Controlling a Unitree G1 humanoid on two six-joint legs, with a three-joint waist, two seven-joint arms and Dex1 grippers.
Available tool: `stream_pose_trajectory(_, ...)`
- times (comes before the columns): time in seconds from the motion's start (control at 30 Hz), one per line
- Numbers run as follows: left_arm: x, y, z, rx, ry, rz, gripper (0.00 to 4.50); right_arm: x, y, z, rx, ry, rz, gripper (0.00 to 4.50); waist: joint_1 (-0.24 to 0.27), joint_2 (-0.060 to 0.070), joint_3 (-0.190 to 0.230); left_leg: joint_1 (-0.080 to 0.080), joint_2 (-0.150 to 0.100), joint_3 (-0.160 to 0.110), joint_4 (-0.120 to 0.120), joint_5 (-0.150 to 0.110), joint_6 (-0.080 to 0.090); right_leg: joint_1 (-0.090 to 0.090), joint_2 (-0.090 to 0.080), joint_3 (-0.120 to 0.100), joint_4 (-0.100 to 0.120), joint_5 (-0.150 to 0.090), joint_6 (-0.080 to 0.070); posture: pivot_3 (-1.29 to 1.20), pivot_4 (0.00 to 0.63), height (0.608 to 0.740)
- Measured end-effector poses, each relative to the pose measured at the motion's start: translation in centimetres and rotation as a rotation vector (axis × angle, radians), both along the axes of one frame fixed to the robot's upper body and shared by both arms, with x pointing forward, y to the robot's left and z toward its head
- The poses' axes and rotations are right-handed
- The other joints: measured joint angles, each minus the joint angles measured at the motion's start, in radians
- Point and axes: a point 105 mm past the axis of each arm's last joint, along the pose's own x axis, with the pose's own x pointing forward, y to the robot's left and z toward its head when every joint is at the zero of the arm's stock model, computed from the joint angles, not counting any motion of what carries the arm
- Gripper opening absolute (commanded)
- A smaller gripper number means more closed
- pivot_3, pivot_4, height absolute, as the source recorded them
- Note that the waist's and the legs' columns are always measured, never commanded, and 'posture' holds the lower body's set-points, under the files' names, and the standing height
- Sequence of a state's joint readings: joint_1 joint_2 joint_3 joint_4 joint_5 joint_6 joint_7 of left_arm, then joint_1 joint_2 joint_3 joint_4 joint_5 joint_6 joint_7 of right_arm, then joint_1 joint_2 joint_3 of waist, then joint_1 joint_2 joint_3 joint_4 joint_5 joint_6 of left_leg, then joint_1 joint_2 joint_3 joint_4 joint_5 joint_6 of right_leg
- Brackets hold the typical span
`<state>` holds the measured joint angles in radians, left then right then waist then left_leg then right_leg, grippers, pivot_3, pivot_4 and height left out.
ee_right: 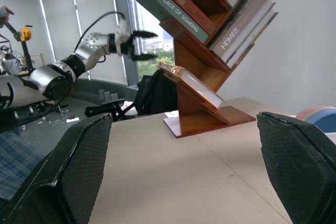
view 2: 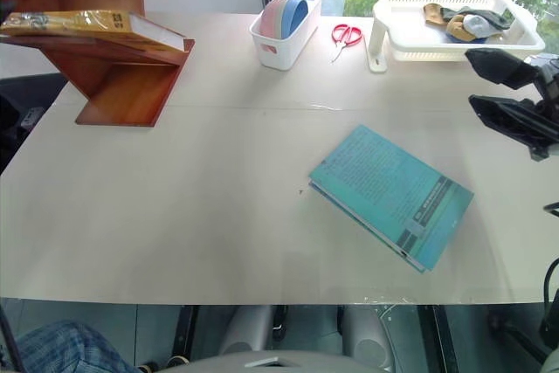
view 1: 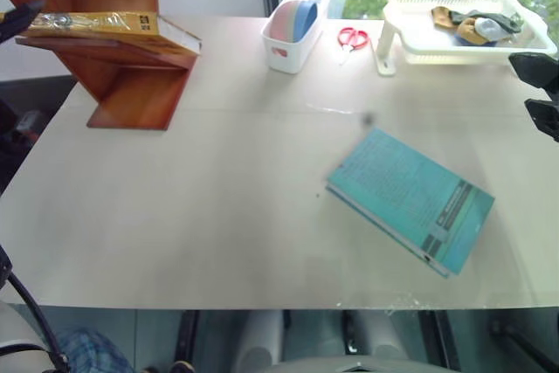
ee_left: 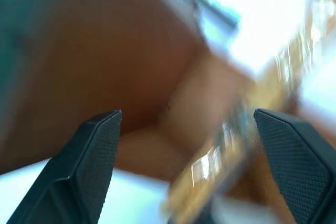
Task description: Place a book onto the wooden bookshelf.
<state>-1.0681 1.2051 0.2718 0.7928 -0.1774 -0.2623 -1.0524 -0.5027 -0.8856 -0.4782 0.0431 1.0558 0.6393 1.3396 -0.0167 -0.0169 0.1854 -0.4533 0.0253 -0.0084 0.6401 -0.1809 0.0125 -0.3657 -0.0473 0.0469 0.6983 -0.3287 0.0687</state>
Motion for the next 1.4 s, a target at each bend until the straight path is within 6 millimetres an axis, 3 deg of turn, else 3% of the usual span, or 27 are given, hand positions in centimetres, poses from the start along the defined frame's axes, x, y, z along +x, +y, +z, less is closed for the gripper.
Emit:
stream_pose_trajectory(0.07,-0.4,-1.8,0.5,-0.072,-0.041,-0.117,4.27,0.1,0.2,0.3,0.005,-0.01,0.008,4.5,0.0,0.0,0.0,0.0,0.0,-0.001,0.0,0.0,0.0,0.0,0.0,0.0,0.0,0.0,0.0,0.0,0.15,0.74)
stream_pose_trajectory(0.17,0.0,-3.7,-1.1,-0.179,-0.023,-0.218,4.27,0.1,0.3,0.4,0.008,-0.014,0.009,4.5,0.0,0.001,-0.001,0.001,0.0,-0.001,0.0,0.0,0.0,0.001,0.001,0.0,0.0,0.0,0.0,0.0,0.15,0.74)
stream_pose_trajectory(0.27,1.8,-7.3,-5.8,-0.304,0.091,-0.328,4.27,0.1,0.2,0.4,0.009,-0.008,0.001,4.5,0.002,0.002,-0.001,0.002,0.0,-0.002,0.001,0.0,0.0,0.003,0.001,0.0,0.001,0.0,0.0,0.0,0.15,0.74)
stream_pose_trajectory(0.47,3.5,-14.1,-11.7,-0.448,0.206,-0.439,4.27,0.1,-0.1,0.2,-0.002,0.006,-0.018,4.5,0.006,0.001,-0.001,0.001,-0.001,-0.003,0.004,0.0,0.0,0.005,0.0,-0.001,0.001,0.001,0.001,0.0,0.15,0.74)
stream_pose_trajectory(0.6,4.1,-17.5,-12.7,-0.576,0.18,-0.473,4.27,0.1,-0.3,0.0,-0.012,0.015,-0.032,4.5,0.005,0.001,-0.001,0.002,-0.002,-0.004,0.005,0.0,0.0,0.005,0.001,0.0,0.001,0.001,0.001,0.0,0.15,0.74)
stream_pose_trajectory(0.77,5.7,-20.9,-13.3,-0.604,0.163,-0.466,4.27,0.1,-0.5,-0.3,-0.021,0.027,-0.049,4.5,0.006,0.001,-0.001,0.002,-0.003,-0.003,0.005,0.0,0.0,0.005,0.001,0.0,0.001,0.001,0.001,0.0,0.15,0.74)
stream_pose_trajectory(0.87,7.5,-21.0,-12.5,-0.622,0.072,-0.374,4.27,-0.2,-0.6,-0.1,-0.028,0.017,-0.067,4.5,0.008,0.001,-0.001,0.002,-0.004,-0.003,0.005,0.0,0.0,0.006,0.001,-0.001,0.0,0.001,0.001,0.0,0.15,0.74)
stream_pose_trajectory(1.0,8.8,-20.2,-13.1,-0.653,0.013,-0.27,4.27,-0.4,-1.0,0.0,-0.034,0.013,-0.091,4.5,0.004,0.001,-0.001,0.002,-0.004,-0.003,0.005,0.0,0.0,0.006,0.001,0.001,-0.001,0.001,0.001,0.0,0.15,0.74)
stream_pose_trajectory(1.2,10.4,-16.2,-14.9,-0.737,-0.053,-0.035,4.27,-0.6,-1.4,-0.4,-0.039,0.019,-0.116,4.5,0.006,0.001,-0.001,0.002,-0.004,-0.003,0.005,0.0,0.0,0.006,0.0,0.0,-0.001,0.001,0.001,0.0,0.15,0.74)
stream_pose_trajectory(1.4,10.7,-14.7,-13.7,-0.732,-0.124,0.026,4.27,-0.7,-1.6,-0.4,-0.037,0.02,-0.128,4.5,0.007,0.001,-0.001,0.001,-0.004,-0.003,0.005,0.0,0.0,0.006,0.001,0.0,-0.001,0.001,0.001,0.0,0.15,0.74)
